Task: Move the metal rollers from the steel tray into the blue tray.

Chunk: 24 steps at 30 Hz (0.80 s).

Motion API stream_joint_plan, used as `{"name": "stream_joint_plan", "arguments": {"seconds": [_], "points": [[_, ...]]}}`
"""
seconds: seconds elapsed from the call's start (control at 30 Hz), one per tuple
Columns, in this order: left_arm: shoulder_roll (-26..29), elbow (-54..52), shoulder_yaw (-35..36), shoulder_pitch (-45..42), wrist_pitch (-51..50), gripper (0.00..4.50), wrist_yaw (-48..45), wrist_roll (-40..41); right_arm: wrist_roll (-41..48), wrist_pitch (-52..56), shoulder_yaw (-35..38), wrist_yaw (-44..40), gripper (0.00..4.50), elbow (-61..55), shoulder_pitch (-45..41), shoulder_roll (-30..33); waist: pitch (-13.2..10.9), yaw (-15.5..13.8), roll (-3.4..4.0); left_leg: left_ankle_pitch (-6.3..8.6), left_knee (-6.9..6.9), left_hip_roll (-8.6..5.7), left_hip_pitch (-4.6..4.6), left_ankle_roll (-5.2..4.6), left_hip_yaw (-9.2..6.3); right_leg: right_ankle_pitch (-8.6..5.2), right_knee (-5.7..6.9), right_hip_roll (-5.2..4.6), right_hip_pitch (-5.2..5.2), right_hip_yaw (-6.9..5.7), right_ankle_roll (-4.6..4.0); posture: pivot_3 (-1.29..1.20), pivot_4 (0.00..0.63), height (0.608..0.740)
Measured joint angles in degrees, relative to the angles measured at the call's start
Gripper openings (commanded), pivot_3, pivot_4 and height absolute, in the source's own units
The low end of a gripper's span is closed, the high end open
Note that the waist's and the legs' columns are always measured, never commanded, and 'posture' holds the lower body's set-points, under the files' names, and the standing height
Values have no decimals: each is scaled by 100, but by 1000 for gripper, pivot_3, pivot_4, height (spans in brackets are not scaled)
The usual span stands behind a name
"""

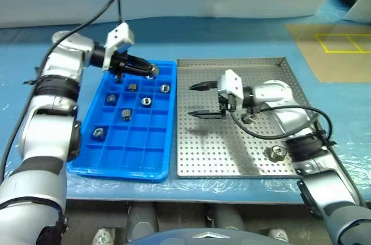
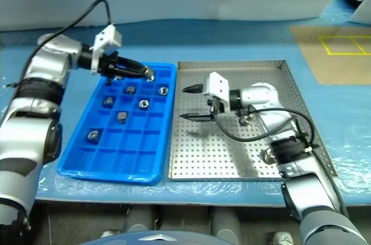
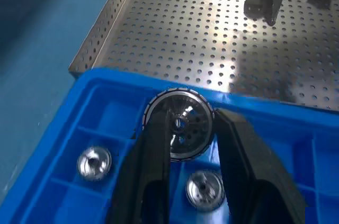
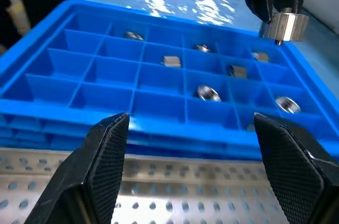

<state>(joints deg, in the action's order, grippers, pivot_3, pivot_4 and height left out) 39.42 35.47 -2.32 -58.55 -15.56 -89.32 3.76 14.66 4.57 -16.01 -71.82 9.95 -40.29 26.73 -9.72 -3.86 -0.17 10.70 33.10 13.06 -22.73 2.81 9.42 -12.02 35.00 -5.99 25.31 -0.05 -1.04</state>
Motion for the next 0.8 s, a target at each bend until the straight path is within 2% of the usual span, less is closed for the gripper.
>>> {"name": "stream_joint_plan", "arguments": {"seconds": [0.1,0.27,0.4,0.53,0.67,0.8], "points": [[458,-1281,171,900,-881,910,120,327,-87,-301,-113,-278,3855,517,-258,-262,-1,-112,-2,-12,6,5,-15,21,-19,-1,2,1,4,-19,-1,182,150,740],[1123,-3514,925,2516,-2441,910,596,1171,-218,-809,-242,-677,3855,1376,-700,-801,-4,-228,-7,-32,9,55,-33,57,-53,-3,22,23,2,-70,-4,269,150,740],[1489,-4566,1460,3353,-3112,910,884,1730,-266,-1028,-281,-886,3855,1740,-815,-1036,-4,-373,-6,-56,0,101,-34,120,-93,-16,60,59,1,-113,-24,322,150,740],[1788,-5536,1913,4764,-3403,910,951,2057,-316,-1196,-275,-1043,3855,2025,-879,-1161,-5,-382,-4,-74,-15,134,-28,153,-96,-22,66,79,-1,-126,-30,345,150,740],[1873,-5828,2190,5974,-3189,910,1163,2044,-334,-1306,-275,-1136,3855,2107,-912,-1324,-6,-452,-3,-87,-17,175,-27,174,-96,-29,69,110,-1,-139,-41,358,150,740],[1867,-6088,2406,6304,-3006,910,1376,2113,-336,-1335,-274,-1199,3855,2126,-918,-1344,-5,-514,-1,-89,-17,172,-23,177,-96,-30,69,108,-7,-137,-43,358,150,740]]}}
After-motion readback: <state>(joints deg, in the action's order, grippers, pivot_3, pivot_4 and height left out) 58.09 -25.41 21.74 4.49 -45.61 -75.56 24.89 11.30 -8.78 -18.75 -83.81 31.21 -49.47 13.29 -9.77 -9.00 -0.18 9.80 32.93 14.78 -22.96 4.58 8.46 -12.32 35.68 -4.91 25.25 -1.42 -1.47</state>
